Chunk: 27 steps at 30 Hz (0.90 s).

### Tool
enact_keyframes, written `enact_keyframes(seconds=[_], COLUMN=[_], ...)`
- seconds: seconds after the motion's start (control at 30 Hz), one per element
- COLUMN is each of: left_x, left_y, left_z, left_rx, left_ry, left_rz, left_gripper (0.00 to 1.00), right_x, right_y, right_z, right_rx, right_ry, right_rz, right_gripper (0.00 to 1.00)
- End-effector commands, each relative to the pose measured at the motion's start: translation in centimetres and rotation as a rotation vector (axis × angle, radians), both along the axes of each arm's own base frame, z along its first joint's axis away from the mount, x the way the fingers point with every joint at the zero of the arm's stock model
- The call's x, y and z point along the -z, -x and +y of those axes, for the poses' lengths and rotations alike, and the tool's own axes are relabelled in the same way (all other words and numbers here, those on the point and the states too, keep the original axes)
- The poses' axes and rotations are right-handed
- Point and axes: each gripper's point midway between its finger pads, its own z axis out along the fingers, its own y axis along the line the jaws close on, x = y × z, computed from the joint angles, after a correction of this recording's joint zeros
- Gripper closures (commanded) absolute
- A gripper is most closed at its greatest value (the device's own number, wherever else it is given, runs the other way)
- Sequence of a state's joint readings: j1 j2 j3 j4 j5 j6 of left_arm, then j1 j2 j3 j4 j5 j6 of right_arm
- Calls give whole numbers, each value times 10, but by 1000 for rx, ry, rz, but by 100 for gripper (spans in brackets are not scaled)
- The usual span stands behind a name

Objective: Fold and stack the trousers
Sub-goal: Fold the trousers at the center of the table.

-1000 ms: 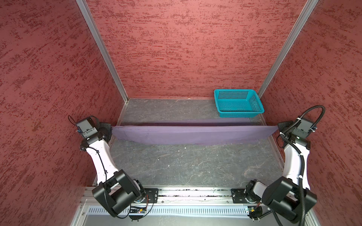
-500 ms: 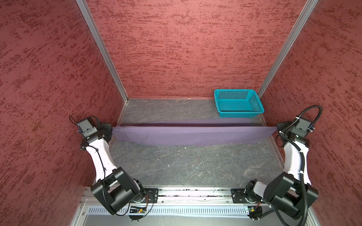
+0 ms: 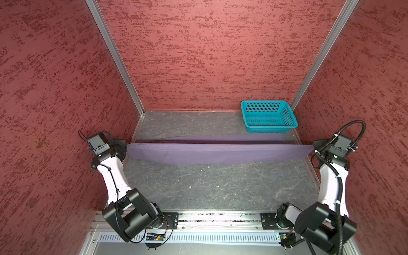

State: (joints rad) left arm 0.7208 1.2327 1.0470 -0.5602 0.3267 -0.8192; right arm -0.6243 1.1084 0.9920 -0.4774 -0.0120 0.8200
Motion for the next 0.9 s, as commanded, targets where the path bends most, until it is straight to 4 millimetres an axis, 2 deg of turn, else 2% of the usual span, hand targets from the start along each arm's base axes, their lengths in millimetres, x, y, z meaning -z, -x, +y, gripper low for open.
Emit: enact_keyframes(seconds=[0.0,0.23,0.53,0.7,0.87], left_x=[-17,-2,13,15,13], left_y=[0,-11,-34,-48,-62], left_z=[43,43,38,36,36], left_rx=[-115,-105,-79,-64,-52], left_ry=[-156,-156,-170,-186,-202], left_rz=[-27,0,35,50,59], left_gripper=[100,100,100,100,100], right_x=[-11,12,37,48,50], right_y=[16,4,-11,-28,-48], right_z=[-30,-32,-41,-45,-47], right_rx=[155,147,135,115,93], right_ry=[95,39,10,-11,-6], right_rz=[-6,-2,30,34,34], right_gripper=[100,100,100,100,100])
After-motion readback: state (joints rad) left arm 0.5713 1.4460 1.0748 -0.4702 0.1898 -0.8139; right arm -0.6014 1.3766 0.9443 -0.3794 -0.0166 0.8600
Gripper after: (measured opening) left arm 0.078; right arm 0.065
